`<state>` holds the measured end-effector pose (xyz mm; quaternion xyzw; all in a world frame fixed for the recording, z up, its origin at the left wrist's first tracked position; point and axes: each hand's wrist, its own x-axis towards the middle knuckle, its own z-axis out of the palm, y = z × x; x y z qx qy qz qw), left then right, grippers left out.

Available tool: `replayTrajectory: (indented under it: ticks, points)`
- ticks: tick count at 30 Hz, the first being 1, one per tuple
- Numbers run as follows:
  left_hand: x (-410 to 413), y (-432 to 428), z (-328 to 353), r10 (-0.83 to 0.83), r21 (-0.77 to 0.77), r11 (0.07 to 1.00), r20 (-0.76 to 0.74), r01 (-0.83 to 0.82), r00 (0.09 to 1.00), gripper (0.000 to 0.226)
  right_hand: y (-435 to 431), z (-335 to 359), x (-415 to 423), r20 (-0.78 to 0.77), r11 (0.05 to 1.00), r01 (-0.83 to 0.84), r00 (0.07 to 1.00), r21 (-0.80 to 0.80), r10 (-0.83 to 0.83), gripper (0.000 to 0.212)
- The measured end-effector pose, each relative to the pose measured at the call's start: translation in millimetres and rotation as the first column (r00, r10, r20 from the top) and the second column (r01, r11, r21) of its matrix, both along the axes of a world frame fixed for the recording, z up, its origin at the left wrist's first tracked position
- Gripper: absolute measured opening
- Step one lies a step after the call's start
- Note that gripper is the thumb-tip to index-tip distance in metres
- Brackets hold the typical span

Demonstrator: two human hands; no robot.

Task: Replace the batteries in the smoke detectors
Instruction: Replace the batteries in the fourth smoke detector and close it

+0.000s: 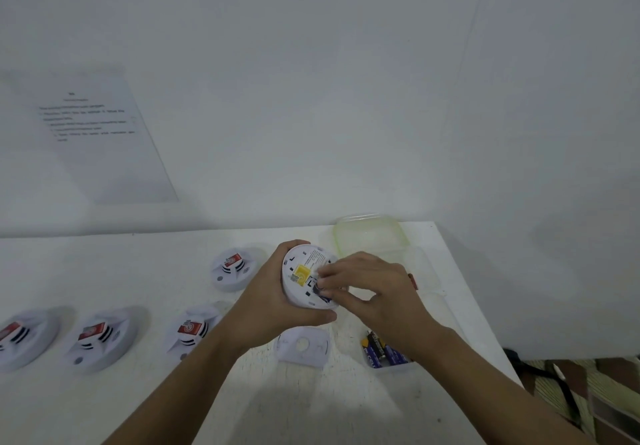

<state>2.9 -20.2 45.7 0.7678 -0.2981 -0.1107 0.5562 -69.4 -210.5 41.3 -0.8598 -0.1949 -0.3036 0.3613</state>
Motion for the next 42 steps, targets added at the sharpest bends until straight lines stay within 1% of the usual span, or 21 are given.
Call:
replayTrajectory:
  ticks: [2,4,6,8,10,13,16,19,22,24,28,32,35,38,39,40,41,42]
  points:
    - [0,0,1,0.001,0.002,1.0,0.019,-0.001,1.0,0.082,0,1,-1,-0.038,1.0,-0.025,0.999,0.01,0.025,0.017]
    - [1,1,2,-0.005,0.005,1.0,0.027,0.005,1.0,0.082,2,3,-3,-0.089,0.997,-0.033,0.995,0.069,0.039,0.016]
    - [0,0,3,-0.016,0.014,1.0,0.036,0.015,0.999,0.084,4,8,-5,-0.169,0.985,-0.014,0.985,0.172,0.044,0.013]
    - [-2,0,4,-0.029,0.019,0.999,0.042,0.028,0.999,0.086,4,13,-6,-0.269,0.943,0.033,0.961,0.332,0.061,0.015]
    - [-3,-1,5,-0.034,0.021,0.999,0.054,0.033,0.998,0.087,4,15,-5,-0.337,0.906,0.094,0.94,0.412,0.056,0.019]
    - [-3,-1,5,-0.046,0.045,0.998,0.089,0.042,0.995,0.089,1,13,-3,-0.448,0.895,0.187,0.894,0.404,0.015,0.025]
    - [-4,-3,6,-0.058,0.042,0.998,0.099,0.054,0.993,0.09,0,12,-1,-0.516,0.89,0.263,0.856,0.372,-0.037,0.042]
    - [-4,-4,8,-0.063,0.045,0.997,0.123,0.058,0.99,0.091,-1,15,0,-0.562,0.847,0.261,0.825,0.463,0.053,0.055]
    - [-3,-4,10,-0.069,0.058,0.996,0.142,0.061,0.987,0.092,-3,20,2,-0.617,0.841,0.281,0.783,0.463,0.078,0.063]
    - [-3,-2,11,-0.079,0.061,0.996,0.143,0.071,0.987,0.092,-2,22,3,-0.644,0.826,0.297,0.758,0.48,0.102,0.065]
    - [-2,4,8,-0.093,0.066,0.994,0.146,0.084,0.985,0.092,5,23,5,-0.665,0.814,0.308,0.737,0.493,0.124,0.059]
    - [-4,14,2,-0.066,0.09,0.995,0.169,0.051,0.983,0.093,14,21,9,-0.665,0.824,0.308,0.739,0.476,0.108,0.049]
    - [-3,23,3,-0.028,0.077,0.997,0.173,0.015,0.985,0.091,21,19,14,-0.621,0.817,0.285,0.776,0.501,0.11,0.035]
    - [0,37,5,0.013,0.071,0.997,0.189,-0.027,0.982,0.09,27,16,20,-0.582,0.813,0.306,0.812,0.495,0.049,0.012]
    - [1,43,5,0.031,0.073,0.996,0.2,-0.047,0.979,0.091,28,13,22,-0.576,0.814,0.314,0.817,0.488,0.03,0.011]
    - [2,50,4,0.055,0.075,0.995,0.21,-0.072,0.976,0.091,28,7,24,-0.572,0.827,0.316,0.82,0.466,0.009,0.012]
    - [3,56,3,0.085,0.076,0.992,0.214,-0.103,0.973,0.093,29,0,26,-0.566,0.857,0.311,0.824,0.411,-0.028,0.012]
    - [3,63,3,0.113,0.069,0.989,0.211,-0.13,0.971,0.094,29,-9,28,-0.558,0.899,0.295,0.827,0.324,-0.07,0.01]
